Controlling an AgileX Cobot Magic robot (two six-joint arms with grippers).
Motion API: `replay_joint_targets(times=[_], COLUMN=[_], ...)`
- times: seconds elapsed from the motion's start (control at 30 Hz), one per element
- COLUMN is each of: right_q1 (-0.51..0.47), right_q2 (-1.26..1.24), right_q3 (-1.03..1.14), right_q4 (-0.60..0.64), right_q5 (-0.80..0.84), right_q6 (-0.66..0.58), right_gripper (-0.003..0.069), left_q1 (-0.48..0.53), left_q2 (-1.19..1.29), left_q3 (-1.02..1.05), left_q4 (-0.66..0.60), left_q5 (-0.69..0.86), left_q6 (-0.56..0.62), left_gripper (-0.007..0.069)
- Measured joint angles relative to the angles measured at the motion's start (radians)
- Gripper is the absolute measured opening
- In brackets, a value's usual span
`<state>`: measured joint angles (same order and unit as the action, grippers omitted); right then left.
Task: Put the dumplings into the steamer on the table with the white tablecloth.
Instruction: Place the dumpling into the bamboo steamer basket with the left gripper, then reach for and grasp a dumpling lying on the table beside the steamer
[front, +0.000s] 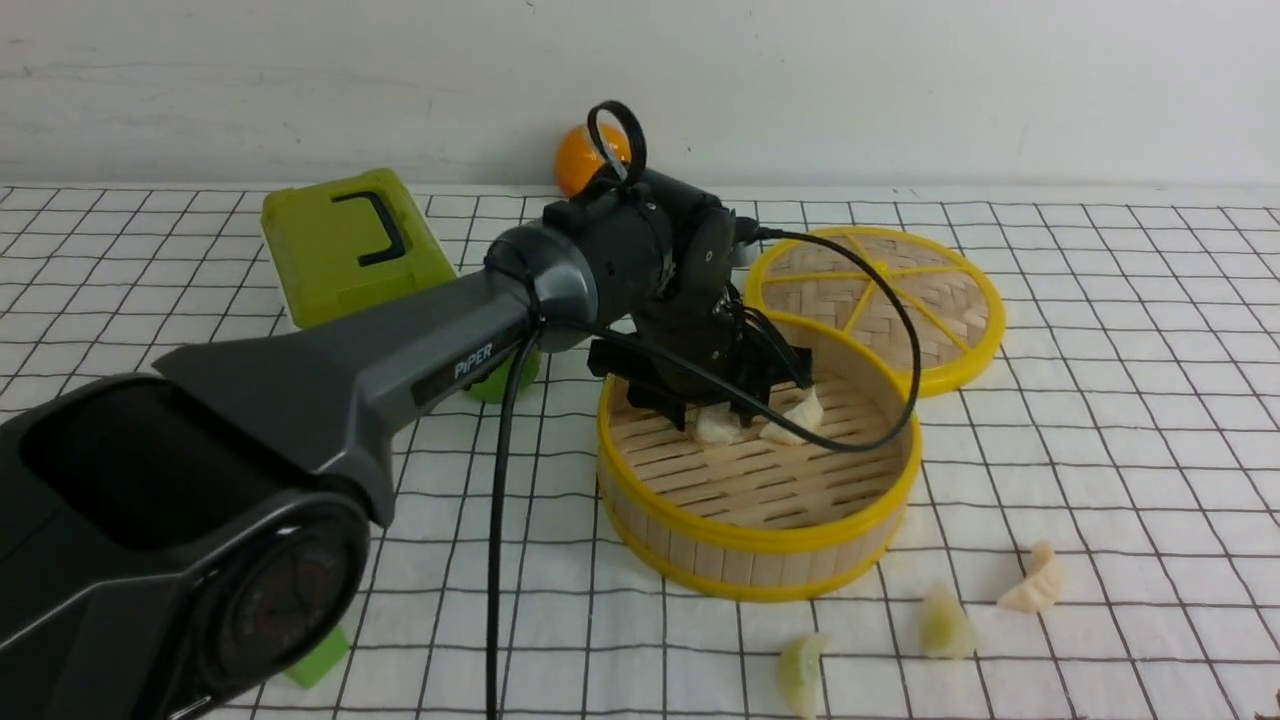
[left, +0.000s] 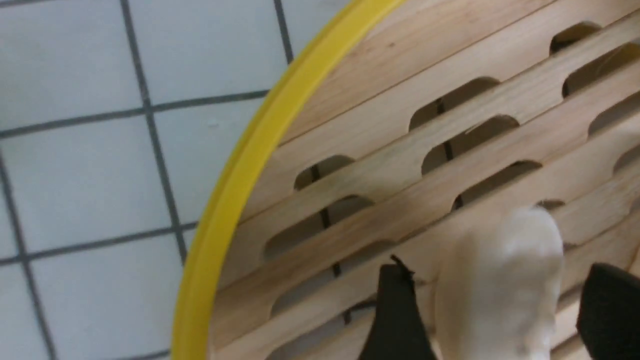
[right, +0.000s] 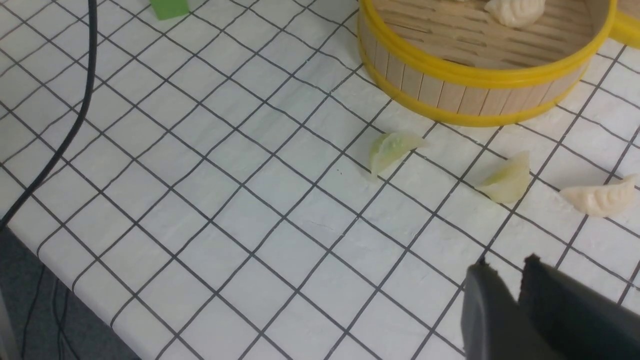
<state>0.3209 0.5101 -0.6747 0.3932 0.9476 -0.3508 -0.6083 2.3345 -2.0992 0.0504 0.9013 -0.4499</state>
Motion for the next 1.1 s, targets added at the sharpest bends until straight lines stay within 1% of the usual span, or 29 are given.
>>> replay_joint_targets(times=[0.03,0.1,0.2,0.23,0.27,0.3,0.37,0.43,0.47,0.5,0.57,0.6,0.63,0.7,0.77,0.83,0.9,1.03,1.1], right_q1=[0.0,0.0,0.0,0.0,0.0,0.0,0.0,0.003,0.008,0.012,0.028,0.042,0.062,0.097,0.16,0.236,0.315,0.431,0.468], right_q2=[0.0,0.0,0.017,0.024,0.04,0.058,0.111,0.16,0.191,0.216,0.265,0.292,0.318,0.363,0.441,0.527,0.602,0.717,0.768], right_q3=[0.0,-0.005,-0.043,-0.051,-0.073,-0.103,-0.158,-0.192,-0.204,-0.214,-0.228,-0.237,-0.243,-0.255,-0.277,-0.304,-0.333,-0.372,-0.394], right_q4=[0.0,0.0,0.0,0.0,0.0,0.0,0.005,0.019,0.027,0.034,0.05,0.052,0.052,0.051,0.029,-0.059,-0.175,-0.314,-0.363], right_q5=[0.001,0.012,0.055,0.063,0.084,0.104,0.133,0.145,0.15,0.155,0.171,0.176,0.176,0.175,0.161,0.152,0.148,0.139,0.127], right_q6=[0.0,0.0,0.001,0.001,0.002,0.002,0.002,0.002,0.002,0.002,0.002,0.002,0.002,0.002,0.033,0.13,0.235,0.384,0.444], right_gripper=[0.0104,0.0101,0.0083,0.0078,0.006,0.0038,0.0001,-0.0008,-0.0007,-0.0007,-0.0006,-0.0006,-0.0006,-0.0005,-0.0005,-0.0005,-0.0005,-0.0005,-0.0004], left_q1=[0.0,0.0,0.0,0.0,-0.001,-0.001,-0.001,-0.001,-0.001,-0.001,-0.001,-0.001,-0.001,-0.001,-0.001,-0.001,-0.001,-0.001,-0.001], left_q2=[-0.016,-0.057,-0.169,-0.179,-0.248,-0.329,-0.44,-0.581,-0.66,-0.719,-0.882,-0.947,-0.999,-1.116,-1.254,-1.418,-1.532,-1.659,-1.7], left_q3=[-0.015,-0.037,-0.051,-0.051,-0.055,-0.058,-0.052,0.014,0.079,0.138,0.334,0.42,0.491,0.655,0.846,1.053,1.181,1.301,1.342], left_q4=[0.002,0.002,-0.008,-0.01,-0.015,-0.035,-0.066,-0.097,-0.107,-0.111,-0.108,-0.102,-0.098,-0.088,-0.081,-0.077,-0.077,-0.077,-0.076], left_q5=[0.047,0.118,0.2,0.206,0.251,0.305,0.334,0.339,0.339,0.339,0.331,0.315,0.295,0.245,0.173,0.119,0.093,0.068,0.061], left_q6=[0.001,0.025,0.096,0.101,0.133,0.171,0.209,0.236,0.245,0.248,0.25,0.251,0.251,0.252,0.252,0.25,0.238,0.222,0.221], left_gripper=[0.0486,0.0505,0.0501,0.0499,0.0479,0.0445,0.0376,0.0268,0.0205,0.016,0.0052,0.001,-0.0008,-0.0013,-0.0013,-0.0013,-0.0013,-0.0013,-0.0013])
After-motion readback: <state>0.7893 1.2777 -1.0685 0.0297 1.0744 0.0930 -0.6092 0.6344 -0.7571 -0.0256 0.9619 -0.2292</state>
